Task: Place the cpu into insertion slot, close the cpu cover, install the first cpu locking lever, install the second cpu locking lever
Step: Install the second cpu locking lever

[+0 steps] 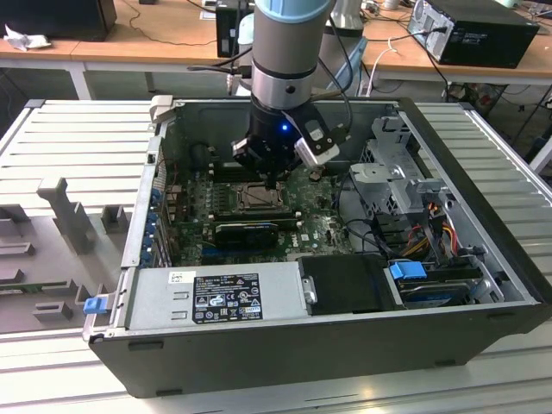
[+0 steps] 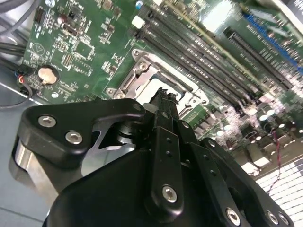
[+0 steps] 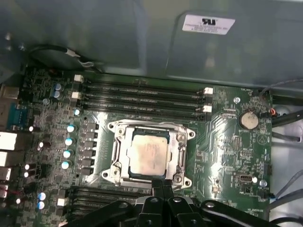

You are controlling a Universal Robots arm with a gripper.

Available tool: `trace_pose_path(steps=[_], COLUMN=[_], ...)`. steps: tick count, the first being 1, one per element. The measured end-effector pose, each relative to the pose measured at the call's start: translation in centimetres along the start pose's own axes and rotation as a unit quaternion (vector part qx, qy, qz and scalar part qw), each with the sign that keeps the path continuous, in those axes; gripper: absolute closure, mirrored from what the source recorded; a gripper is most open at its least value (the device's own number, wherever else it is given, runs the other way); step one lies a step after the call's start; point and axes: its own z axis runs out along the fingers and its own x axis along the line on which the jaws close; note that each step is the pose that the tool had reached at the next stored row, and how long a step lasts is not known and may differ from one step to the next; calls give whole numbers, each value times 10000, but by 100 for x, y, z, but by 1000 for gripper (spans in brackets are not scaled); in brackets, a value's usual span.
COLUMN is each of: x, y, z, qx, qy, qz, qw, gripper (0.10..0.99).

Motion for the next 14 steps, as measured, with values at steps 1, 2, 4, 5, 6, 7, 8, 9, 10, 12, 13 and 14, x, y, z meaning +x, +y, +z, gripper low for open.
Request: trace_pose_path(steps=[1,2,4,5,6,7,8,9,10,12,13,14], x=[6,16,55,65,72,81,91,106,114,146,183,221], y=[-33,-51,-93,-113,-145,-170,-172,-173,-176,-183,-183,-182], z=[-4,-7,5,24,60,98,116,123,126,129,128,129], qx=[-18,-40,-173,-176,-177,-177,-177,-176,-176,-177,-177,-177], qy=[-2,-4,-15,-14,-9,-6,-6,-6,-6,-7,-6,-7], qz=[0,0,0,-1,1,2,2,4,7,9,8,8], qw=[10000,10000,9998,9998,9998,9998,9998,9998,9998,9998,9998,9998], gripper=[980,980,980,980,980,980,980,980,980,980,980,980])
